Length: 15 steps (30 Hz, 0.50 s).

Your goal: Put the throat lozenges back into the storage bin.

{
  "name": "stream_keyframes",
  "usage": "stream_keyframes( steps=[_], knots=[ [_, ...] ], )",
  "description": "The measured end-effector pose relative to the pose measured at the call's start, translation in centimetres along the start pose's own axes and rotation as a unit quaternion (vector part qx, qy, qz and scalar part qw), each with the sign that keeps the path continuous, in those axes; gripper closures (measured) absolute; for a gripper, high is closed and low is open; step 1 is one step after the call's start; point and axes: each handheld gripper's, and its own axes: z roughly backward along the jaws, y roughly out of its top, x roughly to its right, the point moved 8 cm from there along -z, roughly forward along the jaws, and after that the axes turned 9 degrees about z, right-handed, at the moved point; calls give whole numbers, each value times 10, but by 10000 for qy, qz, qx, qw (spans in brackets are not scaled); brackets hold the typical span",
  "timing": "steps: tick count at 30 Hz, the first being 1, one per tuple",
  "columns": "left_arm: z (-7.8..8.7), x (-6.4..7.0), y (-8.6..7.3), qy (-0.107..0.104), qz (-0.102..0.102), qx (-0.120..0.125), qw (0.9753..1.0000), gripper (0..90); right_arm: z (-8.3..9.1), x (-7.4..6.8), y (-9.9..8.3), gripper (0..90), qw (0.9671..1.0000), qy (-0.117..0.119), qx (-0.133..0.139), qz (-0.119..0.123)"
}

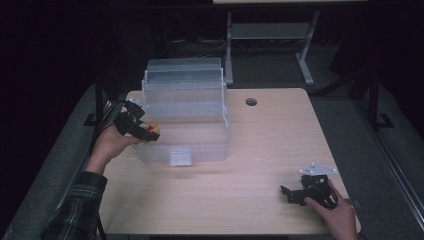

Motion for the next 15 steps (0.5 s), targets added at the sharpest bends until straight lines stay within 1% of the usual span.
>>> stream_keyframes(
  steps=[7, 8, 15],
  knots=[
    [-5, -9, -4, 67, 60, -81, 9999, 196, 0, 0, 0, 0, 10000, -1, 0, -1],
    [-5, -10, -5, 58, 96, -80, 9999, 196, 0, 0, 0, 0, 10000, -1, 1, 1],
    [-9, -14, -9, 61, 81, -127, 9999, 195, 0, 0, 0, 0, 10000, -1, 0, -1]
  ],
)
